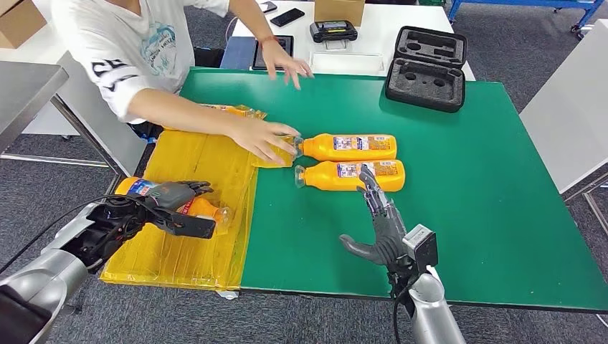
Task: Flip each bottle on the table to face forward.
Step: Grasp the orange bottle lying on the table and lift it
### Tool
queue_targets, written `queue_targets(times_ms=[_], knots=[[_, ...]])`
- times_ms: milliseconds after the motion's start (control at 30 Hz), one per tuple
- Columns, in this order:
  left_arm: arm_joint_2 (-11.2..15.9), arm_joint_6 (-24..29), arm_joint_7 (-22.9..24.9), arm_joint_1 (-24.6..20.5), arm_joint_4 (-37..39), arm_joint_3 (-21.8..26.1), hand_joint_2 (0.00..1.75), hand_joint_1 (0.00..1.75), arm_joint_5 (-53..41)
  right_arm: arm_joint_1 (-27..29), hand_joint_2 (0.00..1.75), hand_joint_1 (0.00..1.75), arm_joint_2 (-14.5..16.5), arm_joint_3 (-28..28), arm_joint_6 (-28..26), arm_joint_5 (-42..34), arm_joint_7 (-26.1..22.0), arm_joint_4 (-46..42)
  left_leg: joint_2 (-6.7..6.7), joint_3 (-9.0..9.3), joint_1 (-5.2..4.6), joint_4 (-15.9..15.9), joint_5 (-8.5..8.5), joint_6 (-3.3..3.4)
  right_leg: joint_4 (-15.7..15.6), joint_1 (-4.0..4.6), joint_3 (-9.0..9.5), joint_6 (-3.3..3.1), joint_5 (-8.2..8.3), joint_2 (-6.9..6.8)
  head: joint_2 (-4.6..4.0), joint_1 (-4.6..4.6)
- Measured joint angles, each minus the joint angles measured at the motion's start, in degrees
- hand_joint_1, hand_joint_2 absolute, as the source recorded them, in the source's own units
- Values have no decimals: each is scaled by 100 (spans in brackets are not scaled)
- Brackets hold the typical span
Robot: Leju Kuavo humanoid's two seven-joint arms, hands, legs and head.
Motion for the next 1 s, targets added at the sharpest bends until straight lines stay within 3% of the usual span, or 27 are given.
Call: queue_targets(times_ms=[167, 300, 600, 1000], knots=[[-4, -1, -7, -10, 14, -8, 175, 0, 0, 1, 175, 0, -2, 0, 1, 0, -1, 9, 0, 1, 0, 0, 0, 0, 0, 0, 0, 0, 0, 0, 0, 1], [-6, -11, -32, -19, 18, -12, 0, 0, 56, 25, 175, 0, -2, 0, -8, 0, 1, 9, 1, 1, 0, 0, 0, 0, 0, 0, 0, 0, 0, 0, 0, 1], [256, -363, -171, -26, -372, 25, 0, 0, 535, 155, 175, 0, -52, -13, -84, -24, 214, 5, 1, 0, 1, 0, 0, 0, 0, 1, -3, 0, 0, 2, 0, 1], [292, -75, -226, 175, -1022, 485, 0, 0, 849, 235, 175, 0, -49, -61, -138, -31, 439, -29, -1, -3, 0, 0, 0, 0, 0, 0, -2, 0, 0, 1, 0, 1]])
